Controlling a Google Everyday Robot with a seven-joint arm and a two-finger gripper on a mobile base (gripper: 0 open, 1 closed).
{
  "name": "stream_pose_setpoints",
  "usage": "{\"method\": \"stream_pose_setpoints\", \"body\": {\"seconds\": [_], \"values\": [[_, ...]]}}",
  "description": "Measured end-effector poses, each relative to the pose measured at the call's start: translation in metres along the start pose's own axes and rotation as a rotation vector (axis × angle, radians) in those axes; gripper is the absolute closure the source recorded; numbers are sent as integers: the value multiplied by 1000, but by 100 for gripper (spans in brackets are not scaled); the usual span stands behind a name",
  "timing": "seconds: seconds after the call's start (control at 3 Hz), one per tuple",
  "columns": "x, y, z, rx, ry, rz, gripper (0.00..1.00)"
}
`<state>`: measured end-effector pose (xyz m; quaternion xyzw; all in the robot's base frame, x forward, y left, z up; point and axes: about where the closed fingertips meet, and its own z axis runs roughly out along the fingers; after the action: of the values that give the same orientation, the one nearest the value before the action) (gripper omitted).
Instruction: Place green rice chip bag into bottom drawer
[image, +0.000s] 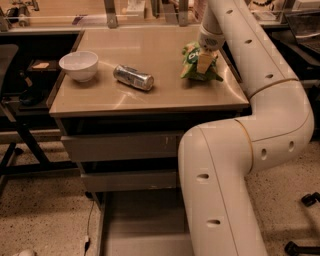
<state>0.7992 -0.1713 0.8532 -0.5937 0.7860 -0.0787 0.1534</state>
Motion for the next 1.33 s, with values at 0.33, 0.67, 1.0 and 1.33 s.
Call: {"method": "stream_pose_setpoints", "body": {"seconds": [0.33, 0.67, 1.0, 1.33], "values": [[11, -4, -29, 35, 5, 59, 100], [14, -10, -47, 69, -8, 113, 100], [11, -14, -43, 81, -15, 112, 100], [14, 1, -47, 21, -77, 152, 100]]}}
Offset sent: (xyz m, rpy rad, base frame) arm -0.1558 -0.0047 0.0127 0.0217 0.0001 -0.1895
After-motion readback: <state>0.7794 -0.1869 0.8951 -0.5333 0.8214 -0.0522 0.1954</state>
